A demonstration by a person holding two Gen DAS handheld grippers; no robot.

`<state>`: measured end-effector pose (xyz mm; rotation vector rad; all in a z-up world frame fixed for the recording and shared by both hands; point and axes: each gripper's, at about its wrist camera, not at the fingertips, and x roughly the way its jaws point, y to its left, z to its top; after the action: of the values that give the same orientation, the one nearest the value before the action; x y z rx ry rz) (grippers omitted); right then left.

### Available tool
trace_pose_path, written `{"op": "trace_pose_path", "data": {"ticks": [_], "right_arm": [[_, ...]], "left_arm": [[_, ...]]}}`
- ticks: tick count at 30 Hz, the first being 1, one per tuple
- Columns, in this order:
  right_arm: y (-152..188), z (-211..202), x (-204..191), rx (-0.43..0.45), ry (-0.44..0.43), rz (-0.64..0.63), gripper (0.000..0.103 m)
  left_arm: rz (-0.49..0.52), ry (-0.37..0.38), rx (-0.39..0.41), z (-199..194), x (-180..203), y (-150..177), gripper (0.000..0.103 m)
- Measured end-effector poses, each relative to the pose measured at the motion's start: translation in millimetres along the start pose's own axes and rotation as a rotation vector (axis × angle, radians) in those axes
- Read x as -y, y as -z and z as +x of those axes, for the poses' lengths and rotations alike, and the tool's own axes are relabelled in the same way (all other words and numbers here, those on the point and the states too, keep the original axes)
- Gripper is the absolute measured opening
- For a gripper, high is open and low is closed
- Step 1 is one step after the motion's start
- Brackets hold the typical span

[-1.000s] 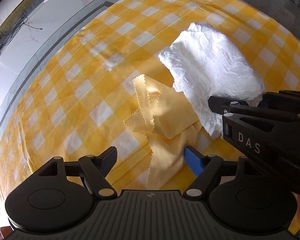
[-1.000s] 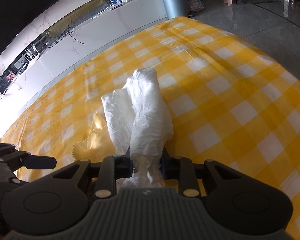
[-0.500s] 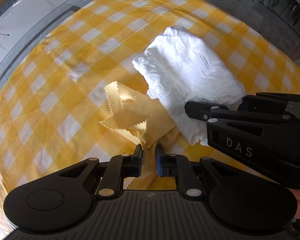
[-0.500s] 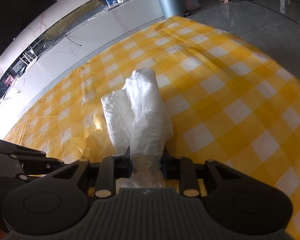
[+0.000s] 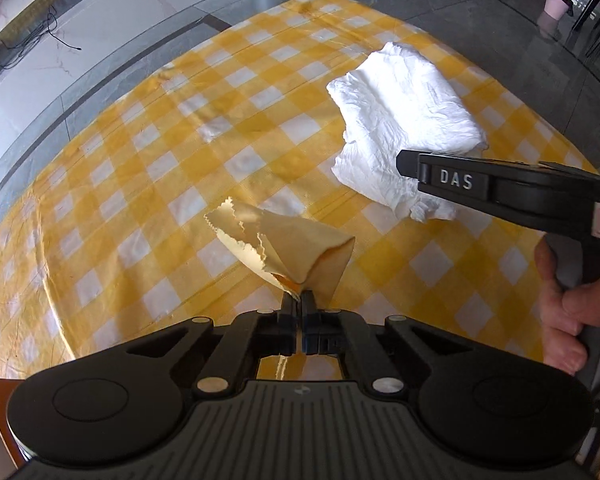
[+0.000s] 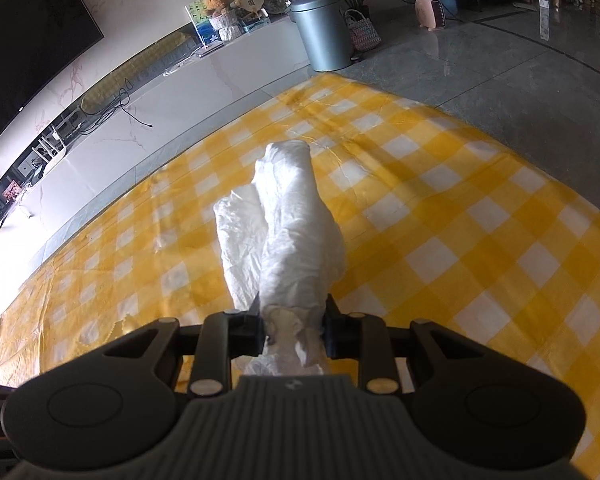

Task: Organize soft objects
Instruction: 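Lift the tissues and yellow cloth and carry both toward the cardboard box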

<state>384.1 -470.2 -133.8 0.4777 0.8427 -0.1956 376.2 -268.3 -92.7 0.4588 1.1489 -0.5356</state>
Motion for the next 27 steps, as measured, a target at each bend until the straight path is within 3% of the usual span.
{"op": "trace_pose_path", "data": {"ticks": [15, 20, 27], "right_arm": [[16, -18, -13, 0.001, 0.002, -0.064, 0.026], [29, -18, -20, -0.012, 0.012, -0.093, 0.026], [44, -25, -29, 0.0, -0.008, -0.101, 0.026]], "left_arm": [[-0.071, 0.114, 0.169, -97, -3, 59, 0.002], [-0.065, 0.137, 0.224, -114, -5, 78, 0.002], [-0.147, 0.207, 0.283, -123, -25, 90, 0.002]]}}
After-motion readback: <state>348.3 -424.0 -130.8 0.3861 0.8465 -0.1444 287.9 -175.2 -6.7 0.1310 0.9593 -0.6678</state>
